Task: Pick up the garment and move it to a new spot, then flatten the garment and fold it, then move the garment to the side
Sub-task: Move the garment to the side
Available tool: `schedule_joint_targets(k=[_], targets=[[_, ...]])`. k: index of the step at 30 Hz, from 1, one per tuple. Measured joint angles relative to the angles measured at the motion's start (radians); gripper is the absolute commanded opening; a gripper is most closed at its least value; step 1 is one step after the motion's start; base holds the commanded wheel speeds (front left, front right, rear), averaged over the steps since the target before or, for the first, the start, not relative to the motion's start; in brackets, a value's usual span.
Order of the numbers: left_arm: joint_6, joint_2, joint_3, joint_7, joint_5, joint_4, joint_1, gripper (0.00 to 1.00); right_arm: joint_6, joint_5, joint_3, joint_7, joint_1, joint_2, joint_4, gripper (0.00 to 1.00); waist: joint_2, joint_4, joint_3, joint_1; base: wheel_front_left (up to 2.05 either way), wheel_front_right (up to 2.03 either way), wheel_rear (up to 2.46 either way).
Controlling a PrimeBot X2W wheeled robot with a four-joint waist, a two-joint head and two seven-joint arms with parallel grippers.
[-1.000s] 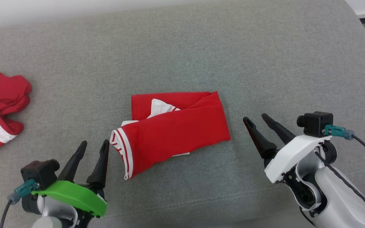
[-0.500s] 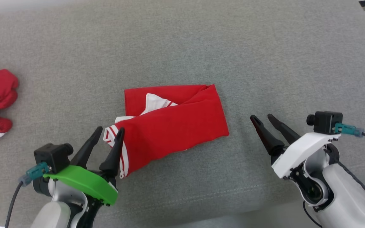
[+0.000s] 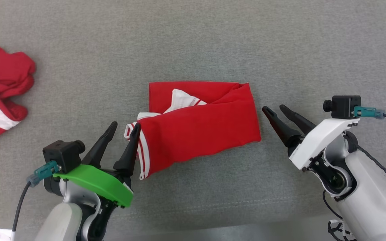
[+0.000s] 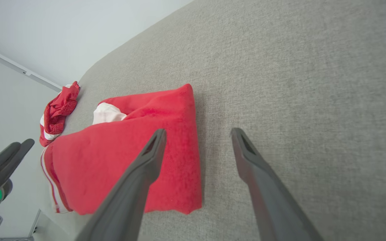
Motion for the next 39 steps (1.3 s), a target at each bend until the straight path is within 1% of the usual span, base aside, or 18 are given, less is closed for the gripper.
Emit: schedule_joint_targets(k=[7,15,24,33,34,35,36,38,39], targets=[[0.000,-0.002,0.002,-0.007,0.000,0.018,-0.004,1.00,0.019,0.060,0.024,0.053,-0.021,0.000,0.028,1.00,0.0000,0.037,0.005,0.0000,0.00,0.00,0.00],[0.000,-0.008,0.015,-0.023,-0.001,0.038,-0.004,1.00,0.022,0.131,0.061,0.119,-0.054,0.000,0.044,1.00,0.0000,0.060,0.000,0.0000,0.00,0.00,0.00],[0.000,-0.018,0.011,-0.028,-0.001,0.040,-0.004,1.00,0.027,0.153,0.085,0.161,-0.076,-0.025,0.049,1.00,0.0000,0.073,0.004,0.0000,0.00,0.00,0.00],[-0.007,-0.030,-0.007,-0.032,-0.002,0.045,-0.008,1.00,0.027,0.172,0.126,0.203,-0.122,-0.048,0.054,1.00,0.0000,0.106,0.021,0.0000,0.00,0.00,0.00],[-0.007,-0.031,-0.008,-0.033,-0.002,0.047,-0.009,1.00,0.027,0.178,0.129,0.207,-0.127,-0.050,0.054,0.93,0.0000,0.110,0.023,0.0000,0.00,0.00,0.00],[-0.007,-0.032,-0.008,-0.033,-0.002,0.048,-0.009,1.00,0.027,0.181,0.133,0.208,-0.131,-0.052,0.054,0.55,0.0000,0.115,0.024,0.0000,0.00,0.00,0.00],[-0.007,-0.033,-0.009,-0.034,-0.003,0.050,-0.010,1.00,0.027,0.181,0.138,0.212,-0.136,-0.056,0.054,0.42,0.0000,0.119,0.025,0.0000,0.00,0.00,0.00],[-0.007,-0.036,-0.008,-0.042,-0.003,0.057,-0.013,1.00,0.027,0.195,0.143,0.220,-0.148,-0.063,0.054,0.00,0.0000,0.133,0.026,0.0000,0.00,0.00,0.00],[-0.007,-0.037,-0.008,-0.042,-0.003,0.060,-0.014,1.00,0.027,0.202,0.145,0.228,-0.151,-0.066,0.054,0.00,0.0000,0.138,0.026,0.0000,0.00,0.00,0.00]])
